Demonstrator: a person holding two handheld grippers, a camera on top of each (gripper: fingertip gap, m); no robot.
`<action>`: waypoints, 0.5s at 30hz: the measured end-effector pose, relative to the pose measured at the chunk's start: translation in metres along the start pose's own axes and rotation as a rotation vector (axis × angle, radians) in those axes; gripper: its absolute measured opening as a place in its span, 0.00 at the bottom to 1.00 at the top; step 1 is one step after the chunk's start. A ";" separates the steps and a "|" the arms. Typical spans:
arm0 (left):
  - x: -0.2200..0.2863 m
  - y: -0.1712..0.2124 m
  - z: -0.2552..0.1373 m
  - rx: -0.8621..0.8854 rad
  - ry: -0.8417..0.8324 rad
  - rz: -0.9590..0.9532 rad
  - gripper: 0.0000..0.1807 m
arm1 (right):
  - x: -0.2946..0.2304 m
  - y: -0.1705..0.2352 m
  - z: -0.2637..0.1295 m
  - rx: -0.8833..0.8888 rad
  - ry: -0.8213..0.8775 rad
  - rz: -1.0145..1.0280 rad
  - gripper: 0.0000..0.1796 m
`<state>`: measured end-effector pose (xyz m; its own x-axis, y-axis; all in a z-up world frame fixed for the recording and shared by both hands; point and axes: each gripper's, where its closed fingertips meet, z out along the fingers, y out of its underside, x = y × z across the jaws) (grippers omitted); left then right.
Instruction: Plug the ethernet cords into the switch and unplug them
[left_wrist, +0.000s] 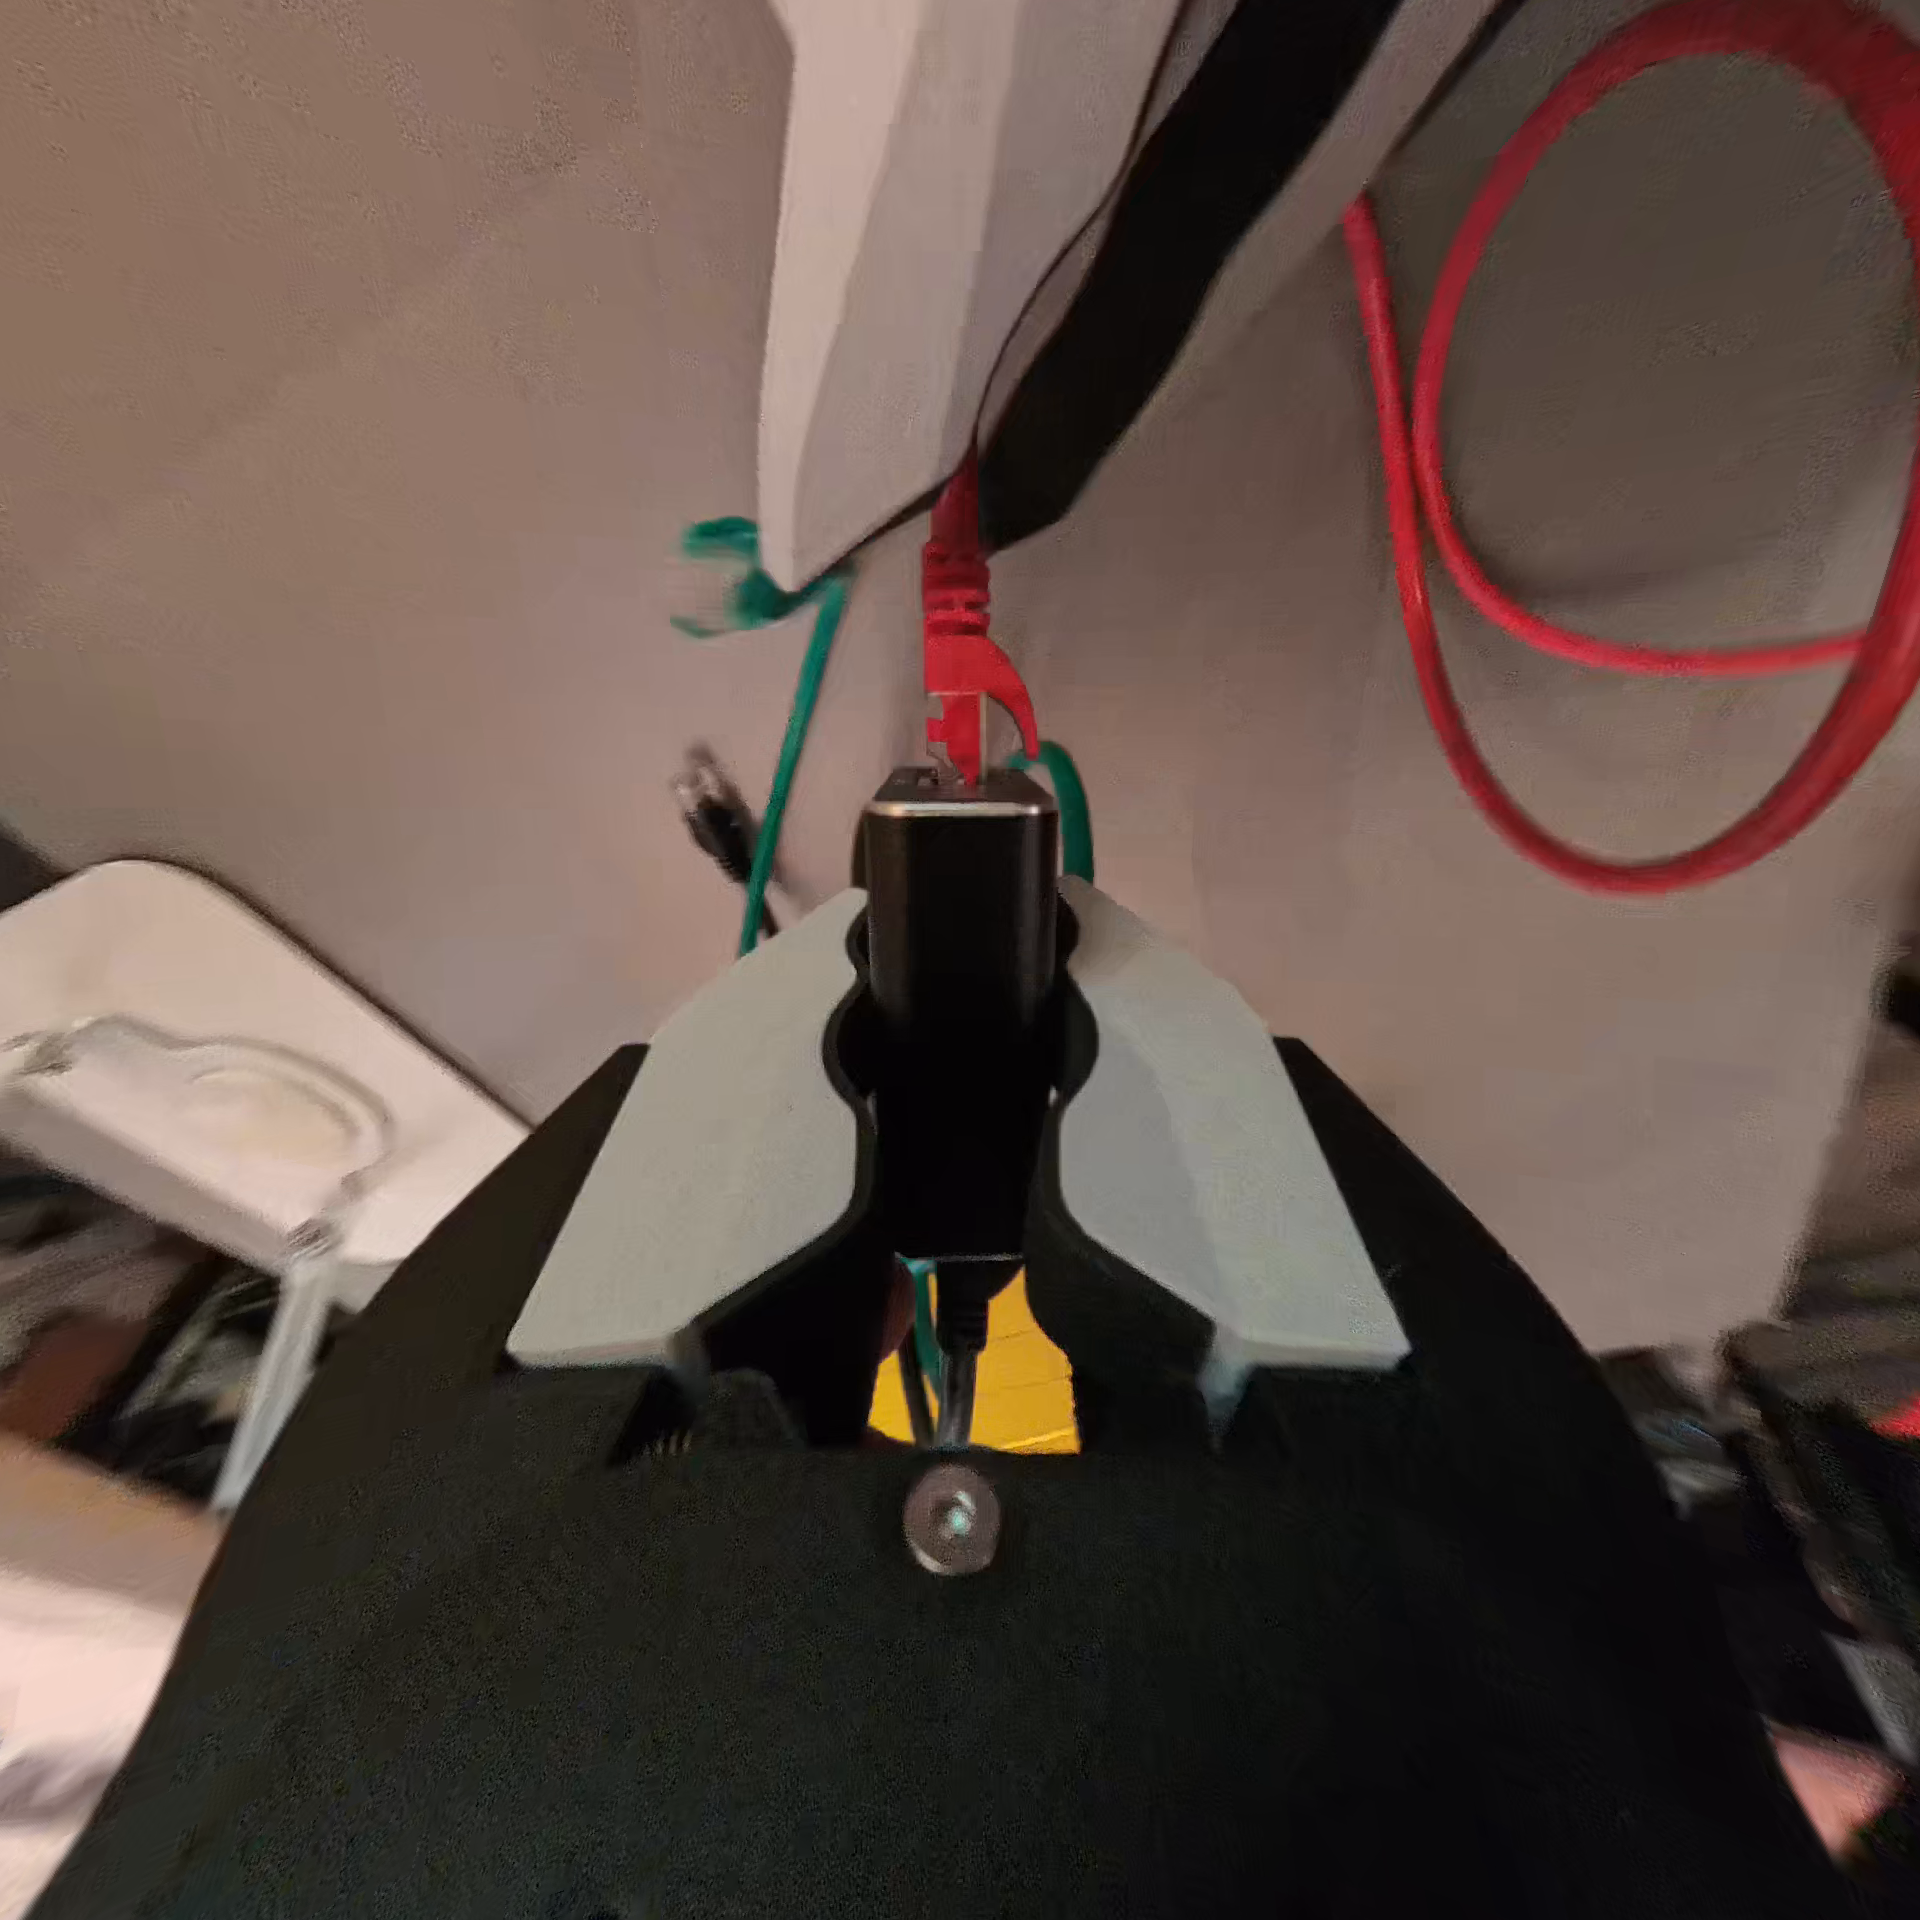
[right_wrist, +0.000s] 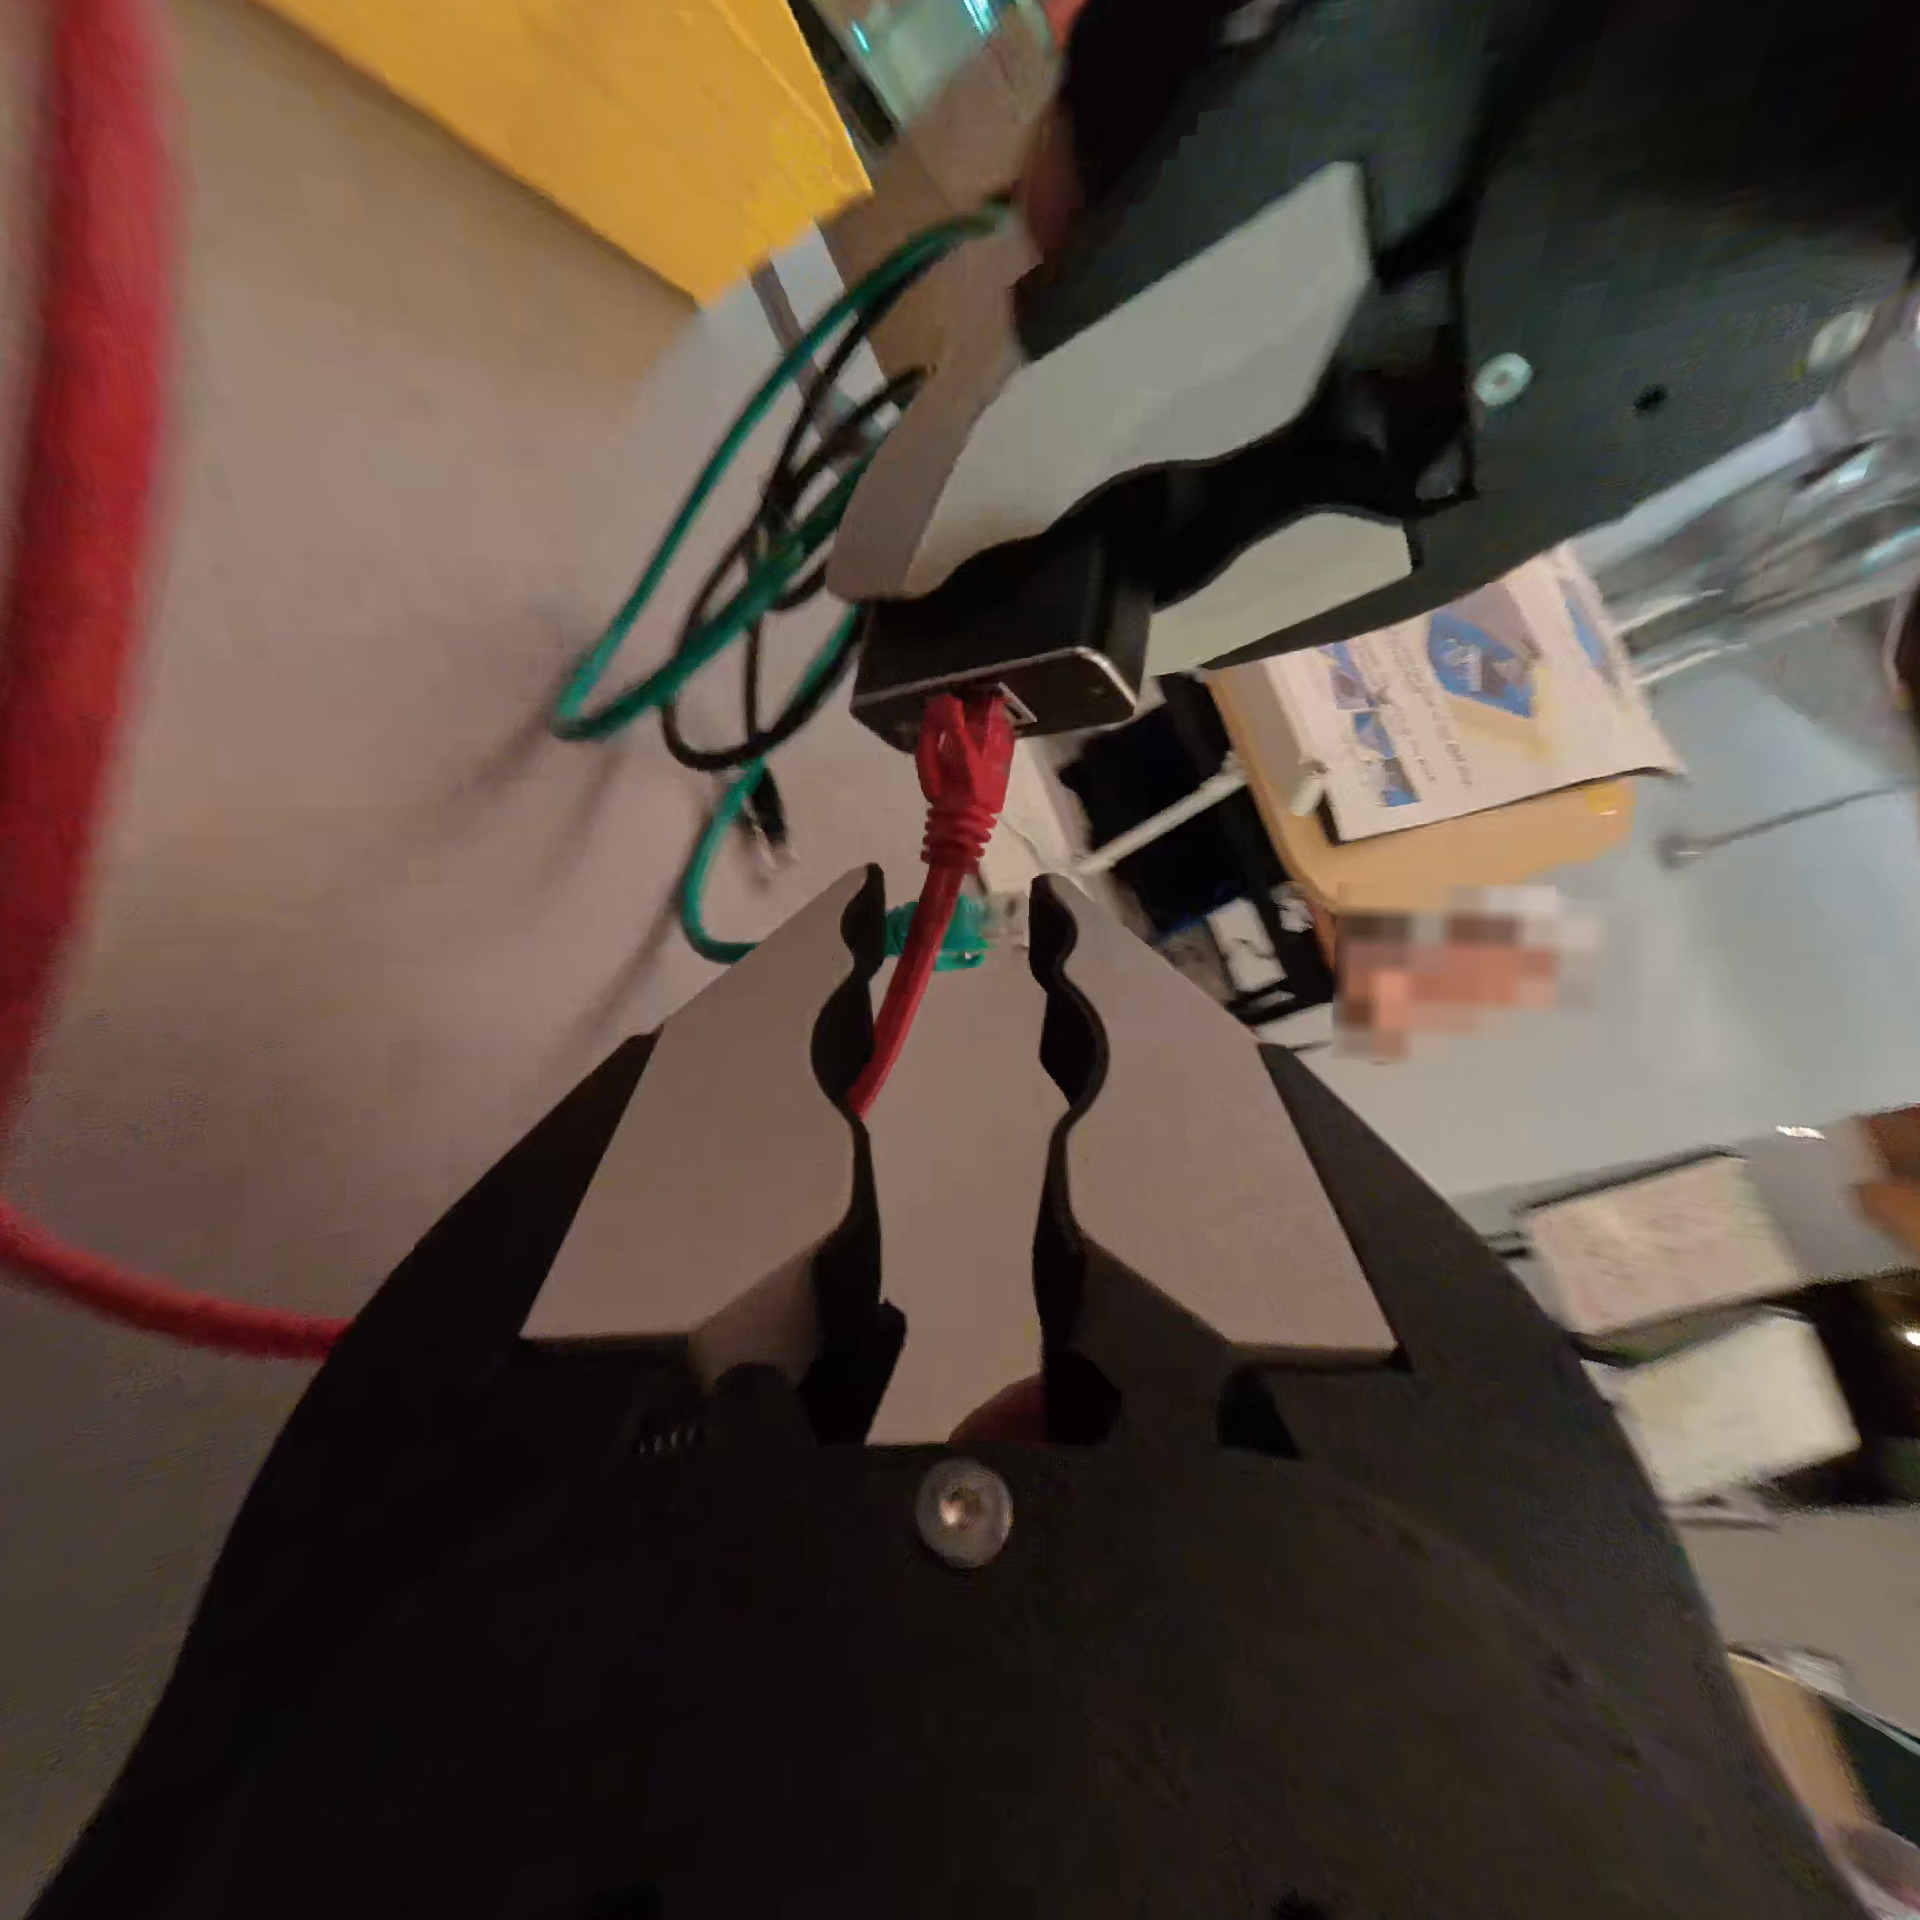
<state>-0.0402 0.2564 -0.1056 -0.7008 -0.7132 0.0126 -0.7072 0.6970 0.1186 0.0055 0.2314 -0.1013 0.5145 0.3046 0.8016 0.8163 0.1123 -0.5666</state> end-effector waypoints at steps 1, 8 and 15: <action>-0.001 0.001 -0.001 0.007 0.057 -0.016 0.15 | 0.003 0.003 0.005 -0.020 0.039 -0.059 0.14; -0.018 0.007 -0.009 0.127 0.303 -0.104 0.14 | 0.025 0.008 0.030 -0.025 0.068 -0.045 0.04; -0.072 0.012 -0.026 0.261 -0.168 -0.108 0.44 | 0.033 0.018 0.037 0.024 -0.249 0.334 0.04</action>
<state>0.0038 0.3144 -0.0789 -0.6104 -0.7772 -0.1525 -0.7634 0.6287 -0.1482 0.0273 0.2786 -0.0917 0.6685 0.5470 0.5039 0.6073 -0.0105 -0.7944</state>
